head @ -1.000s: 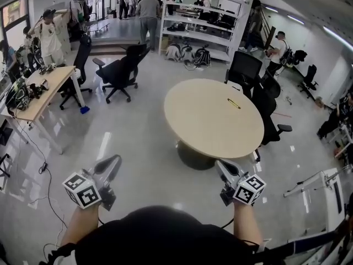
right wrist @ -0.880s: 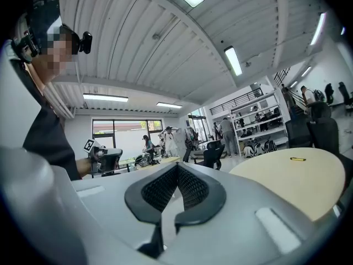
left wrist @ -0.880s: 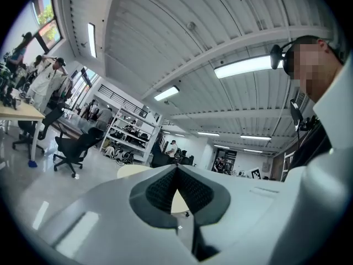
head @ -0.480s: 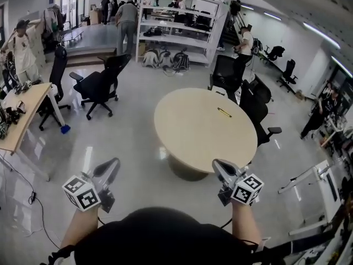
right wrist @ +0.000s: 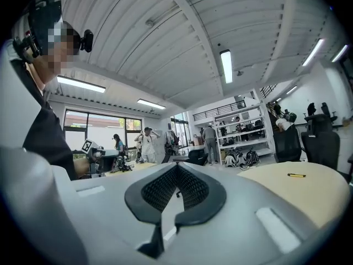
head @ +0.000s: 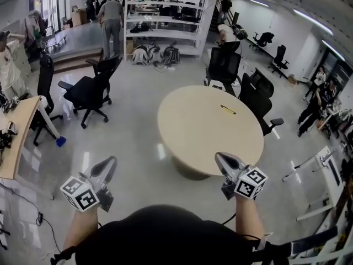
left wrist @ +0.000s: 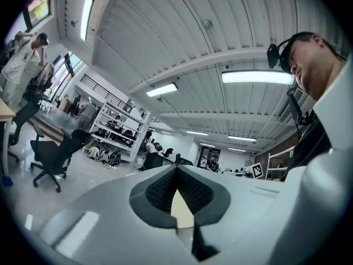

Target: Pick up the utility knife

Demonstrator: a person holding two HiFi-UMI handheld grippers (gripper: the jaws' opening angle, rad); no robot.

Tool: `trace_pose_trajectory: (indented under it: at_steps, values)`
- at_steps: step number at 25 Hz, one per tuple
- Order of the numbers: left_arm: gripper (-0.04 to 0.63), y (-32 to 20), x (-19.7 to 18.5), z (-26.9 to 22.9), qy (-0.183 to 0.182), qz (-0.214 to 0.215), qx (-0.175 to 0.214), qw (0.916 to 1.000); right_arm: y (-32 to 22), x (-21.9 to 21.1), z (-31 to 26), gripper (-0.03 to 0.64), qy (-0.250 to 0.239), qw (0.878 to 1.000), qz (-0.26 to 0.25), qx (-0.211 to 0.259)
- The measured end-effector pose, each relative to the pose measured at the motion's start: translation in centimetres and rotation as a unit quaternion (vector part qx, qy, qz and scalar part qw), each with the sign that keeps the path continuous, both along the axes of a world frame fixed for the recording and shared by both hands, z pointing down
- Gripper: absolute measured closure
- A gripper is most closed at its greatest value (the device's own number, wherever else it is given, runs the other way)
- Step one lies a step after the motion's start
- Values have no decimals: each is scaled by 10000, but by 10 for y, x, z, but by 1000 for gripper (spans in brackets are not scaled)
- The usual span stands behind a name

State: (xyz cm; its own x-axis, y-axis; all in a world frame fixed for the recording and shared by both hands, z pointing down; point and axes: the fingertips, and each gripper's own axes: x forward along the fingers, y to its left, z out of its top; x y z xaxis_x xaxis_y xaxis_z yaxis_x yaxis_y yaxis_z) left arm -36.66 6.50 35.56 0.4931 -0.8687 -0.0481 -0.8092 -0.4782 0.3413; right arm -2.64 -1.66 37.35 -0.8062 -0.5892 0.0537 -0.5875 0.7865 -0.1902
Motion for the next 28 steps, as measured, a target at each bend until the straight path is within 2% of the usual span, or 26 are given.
trace_pose_trajectory:
  at_steps: [7,15,19,23,25,28]
  values:
    - [601,-58,-12,4,18,50,-159,9999,-56,-3,6,601,-22,9998,150,-121]
    - [601,-146,-3,10,-140,-115,-158,9997,-159,3,24,601,-118,9997,-64,-183]
    - [601,-209,22,4,-117,-338,-258,9990,-241,23,23,601,-242,9990,-248,-279]
    - [601,-273,44,-5,-180,-490,-210,9984,-313,41,19,601,-290,9983,-485,-166]
    - [601,-304,62,-3,-98,-441,-241,9987,-343,54,25,601,-344,9979,-506,-214]
    - [601,-340,90,2,-272,-292,-356,9986,-370,70,37,601,-405,9972,-537,-340]
